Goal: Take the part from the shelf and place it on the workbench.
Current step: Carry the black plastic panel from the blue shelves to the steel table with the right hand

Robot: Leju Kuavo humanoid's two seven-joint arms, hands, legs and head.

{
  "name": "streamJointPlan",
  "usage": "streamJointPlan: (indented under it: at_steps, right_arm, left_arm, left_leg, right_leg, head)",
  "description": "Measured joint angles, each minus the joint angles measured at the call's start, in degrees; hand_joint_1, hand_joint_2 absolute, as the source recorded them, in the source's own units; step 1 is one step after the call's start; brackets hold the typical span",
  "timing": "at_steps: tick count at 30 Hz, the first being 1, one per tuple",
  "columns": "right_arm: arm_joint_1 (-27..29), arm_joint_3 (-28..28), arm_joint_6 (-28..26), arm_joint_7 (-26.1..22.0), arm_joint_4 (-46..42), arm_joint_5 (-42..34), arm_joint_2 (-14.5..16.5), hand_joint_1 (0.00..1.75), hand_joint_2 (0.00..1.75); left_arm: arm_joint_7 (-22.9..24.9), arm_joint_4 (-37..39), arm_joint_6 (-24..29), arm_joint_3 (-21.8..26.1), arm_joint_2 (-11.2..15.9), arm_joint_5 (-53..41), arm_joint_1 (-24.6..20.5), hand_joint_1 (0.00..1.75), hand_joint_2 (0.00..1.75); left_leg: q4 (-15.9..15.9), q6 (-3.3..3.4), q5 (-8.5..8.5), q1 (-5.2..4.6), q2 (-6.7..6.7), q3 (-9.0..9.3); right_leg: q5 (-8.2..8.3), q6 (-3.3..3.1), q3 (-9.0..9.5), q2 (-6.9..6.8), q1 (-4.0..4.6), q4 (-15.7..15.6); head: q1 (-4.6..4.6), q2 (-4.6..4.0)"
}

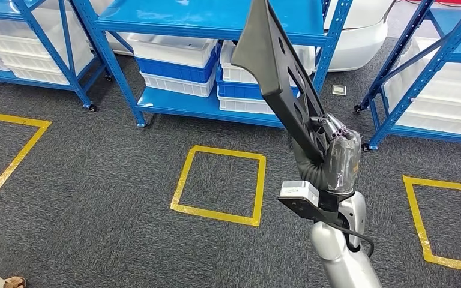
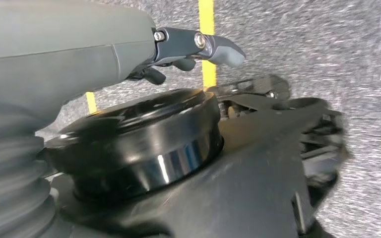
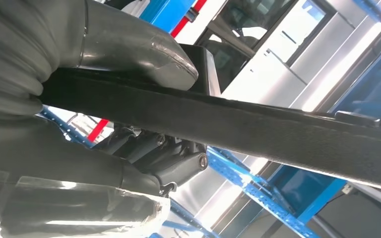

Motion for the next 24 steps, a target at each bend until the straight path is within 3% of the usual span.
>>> streamJointPlan:
  at_steps: [2,3,6,7,9,11,12,13,14,16,17,19,21,22,24]
  right_arm:
    - [-0.6,0.3,0.1,-0.2,0.3,-0.5,0.2,1.75,1.75]
    - [-1.0,0.6,0.2,-0.3,0.5,-0.8,0.3,1.75,1.75]
    - [-2.1,1.2,0.8,-0.4,1.0,-1.1,0.6,1.75,1.75]
    - [-2.5,1.5,1.0,-0.3,1.2,-0.9,0.8,1.75,1.75]
    - [-3.1,1.8,1.5,-0.2,1.5,-0.5,1.0,1.75,1.75]
    - [-3.2,1.9,1.9,0.0,1.8,0.0,1.1,1.75,1.75]
    - [-3.2,1.9,2.1,0.0,2.0,0.1,1.1,1.75,1.75]
    - [-3.2,2.0,2.2,0.0,2.2,0.2,1.1,1.75,1.75]
    - [-3.2,2.0,2.3,0.0,2.4,0.3,1.2,1.75,1.75]
    - [-3.3,2.0,2.3,0.0,2.6,0.4,1.2,1.75,1.75]
    - [-3.3,2.0,2.3,0.0,2.7,0.5,1.3,1.75,1.75]
    - [-3.3,2.1,2.3,0.0,2.8,0.6,1.3,1.75,1.75]
    - [-3.1,2.0,2.2,0.0,2.8,0.8,1.4,1.75,1.75]
    - [-3.0,2.0,2.2,-0.1,2.8,0.9,1.4,1.75,1.75]
    - [-2.6,2.0,2.0,-0.2,2.5,1.0,1.5,1.75,1.75]
  left_arm:
    - [-0.3,0.0,-0.4,0.3,0.4,0.8,-0.1,0.00,1.75]
    - [-0.5,0.0,-0.8,0.6,0.8,1.4,-0.1,0.00,1.75]
    - [-0.7,0.0,-2.1,1.5,2.0,2.6,-0.3,0.00,1.75]
    - [-0.7,0.0,-2.4,1.7,2.4,2.8,-0.4,0.00,1.75]
    - [-0.7,0.0,-2.7,2.1,2.8,2.9,-0.6,0.00,1.75]
    - [-0.7,-0.1,-2.9,2.5,2.9,2.9,-0.7,0.00,1.75]
    - [-0.7,-0.1,-3.0,2.7,2.9,2.9,-0.6,0.00,1.75]
    - [-0.7,-0.1,-3.0,2.8,2.9,2.9,-0.6,0.00,1.75]
    - [-0.6,-0.1,-3.0,2.9,2.9,2.9,-0.5,0.00,1.75]
    - [-0.6,-0.1,-3.0,2.9,2.9,2.9,-0.5,0.00,1.75]
    - [-0.6,-0.1,-3.0,2.9,3.0,2.9,-0.6,0.00,1.75]
    - [-0.6,-0.1,-3.0,2.9,3.0,2.9,-0.6,0.00,1.75]
    - [-0.6,-0.1,-3.0,2.9,3.1,2.9,-0.4,0.00,1.75]
    - [-0.6,-0.1,-3.0,3.0,3.2,2.9,-0.3,0.00,1.75]
    - [-0.5,-0.1,-2.9,3.1,3.3,2.8,-0.3,0.00,1.75]
  left_leg:
    - [-7.0,0.79,2.36,-0.45,1.47,3.48]
    - [-8.6,1.05,2.59,-0.67,1.91,4.06]
    - [-9.4,1.60,2.93,-0.68,1.05,3.74]
    - [-9.7,1.90,3.29,-0.50,0.68,3.71]
    - [-10.2,2.38,3.95,-0.15,0.00,3.56]
    - [-10.2,2.53,4.25,-0.16,-0.84,3.09]
    - [-10.2,2.49,4.39,-0.15,-1.32,2.92]
    - [-10.2,2.41,4.50,-0.13,-1.81,2.81]
    - [-10.1,2.30,4.58,-0.10,-2.35,2.77]
    - [-9.9,1.98,4.64,-0.09,-3.42,2.69]
    - [-9.7,1.71,4.64,-0.17,-3.93,2.47]
    - [-9.3,0.98,4.82,-0.26,-4.74,1.76]
    - [-9.1,0.32,5.00,-0.01,-5.34,1.16]
    - [-8.6,0.04,4.60,0.09,-4.99,0.83]
    - [-4.1,-0.57,1.81,0.30,-3.22,-1.23]
  right_leg:
    - [0.06,0.11,-0.13,-0.42,0.45,0.1]
    - [0.13,0.22,-0.32,-0.71,0.63,0.2]
    - [0.25,0.81,-0.87,-1.66,0.91,0.3]
    - [-0.29,0.91,-1.30,-1.32,0.94,1.1]
    - [-3.06,0.76,-3.66,0.14,0.81,6.1]
    - [-6.42,0.60,-7.20,1.08,0.54,14.1]
    - [-7.26,0.81,-8.44,1.19,0.42,17.0]
    - [-7.13,1.23,-8.58,1.24,0.29,17.6]
    - [-6.04,1.80,-7.50,1.34,0.12,15.7]
    - [-2.71,2.74,-3.22,2.62,-0.33,7.3]
    - [-1.51,2.85,-1.44,3.48,-0.50,3.6]
    - [-0.74,2.50,-0.25,4.54,-0.55,0.6]
    - [-0.44,1.90,-0.38,3.80,-0.70,0.5]
    - [-0.29,1.51,-0.36,3.38,-0.86,0.4]
    - [-0.12,0.81,-0.26,2.35,-1.17,0.2]
  head:
    - [0.03,0.00]
    - [0.05,0.00]
    - [0.05,0.00]
    - [0.05,0.00]
    - [0.14,0.00]
    - [0.26,0.00]
    - [0.28,0.00]
    - [0.33,0.00]
    - [0.36,0.00]
    - [0.38,0.00]
    - [0.33,0.00]
    - [0.26,0.00]
    - [0.24,0.00]
    - [0.22,0.00]
    - [-0.14,0.00]
